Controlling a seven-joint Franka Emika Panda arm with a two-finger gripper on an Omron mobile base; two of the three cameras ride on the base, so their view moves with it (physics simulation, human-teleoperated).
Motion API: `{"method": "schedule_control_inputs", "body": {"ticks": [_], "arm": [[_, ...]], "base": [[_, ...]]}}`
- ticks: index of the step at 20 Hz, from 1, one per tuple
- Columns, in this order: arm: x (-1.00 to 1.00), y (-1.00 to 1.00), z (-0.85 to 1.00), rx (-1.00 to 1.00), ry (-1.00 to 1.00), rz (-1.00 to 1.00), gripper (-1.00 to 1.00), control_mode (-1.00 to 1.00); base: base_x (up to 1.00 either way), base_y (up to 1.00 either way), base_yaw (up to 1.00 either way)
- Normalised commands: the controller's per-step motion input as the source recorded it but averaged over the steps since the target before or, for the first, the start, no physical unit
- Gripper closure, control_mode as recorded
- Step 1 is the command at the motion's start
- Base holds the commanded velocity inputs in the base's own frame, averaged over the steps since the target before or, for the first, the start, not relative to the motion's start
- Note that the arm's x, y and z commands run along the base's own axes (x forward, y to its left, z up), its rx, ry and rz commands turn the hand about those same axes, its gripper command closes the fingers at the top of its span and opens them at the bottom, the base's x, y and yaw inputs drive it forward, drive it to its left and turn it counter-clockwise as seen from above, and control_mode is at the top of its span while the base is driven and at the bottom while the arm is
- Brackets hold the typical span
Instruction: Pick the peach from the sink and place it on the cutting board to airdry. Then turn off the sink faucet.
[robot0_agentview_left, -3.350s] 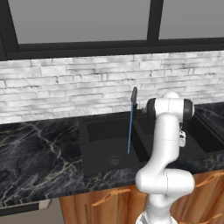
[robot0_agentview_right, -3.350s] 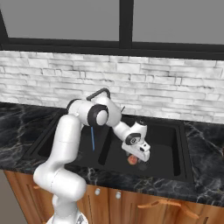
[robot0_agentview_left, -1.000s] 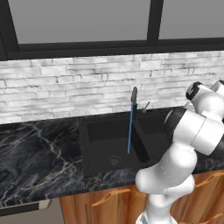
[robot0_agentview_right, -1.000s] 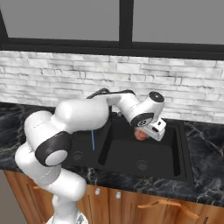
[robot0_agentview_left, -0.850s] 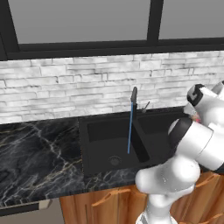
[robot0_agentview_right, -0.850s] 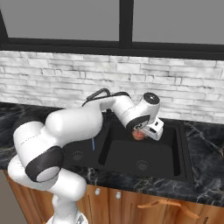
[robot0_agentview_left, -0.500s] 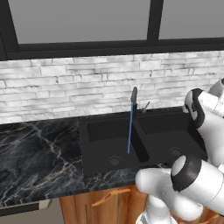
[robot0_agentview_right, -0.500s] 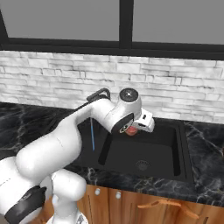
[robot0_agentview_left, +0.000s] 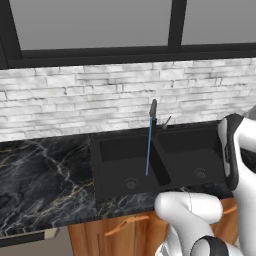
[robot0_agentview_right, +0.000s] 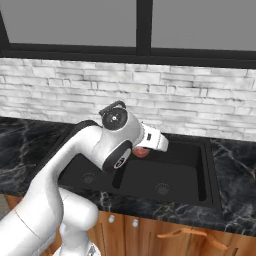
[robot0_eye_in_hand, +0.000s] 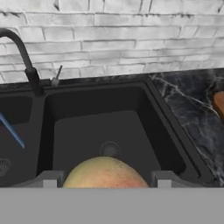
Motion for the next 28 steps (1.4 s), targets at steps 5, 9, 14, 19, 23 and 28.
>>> {"method": "schedule_control_inputs", "body": {"ticks": [5,9,14,19,23,28], "arm": [[-0.71,0.00,0.67,-0.09,-0.02,-0.01,1.00,-1.00],[-0.64,0.00,0.65,-0.08,0.01,-0.04,1.00,-1.00],[-0.76,0.00,0.36,-0.01,0.03,-0.01,1.00,-1.00],[-0.85,0.00,0.00,-0.01,-0.01,0.00,1.00,-1.00],[-0.79,-0.01,0.10,-0.01,0.00,-0.01,1.00,-1.00],[-0.43,-0.19,0.45,-0.01,0.10,-0.04,1.00,-1.00]], "base": [[0.00,0.00,0.00],[0.00,0.00,0.00],[0.00,0.00,0.00],[0.00,0.00,0.00],[0.00,0.00,0.00],[0.00,0.00,0.00]]}}
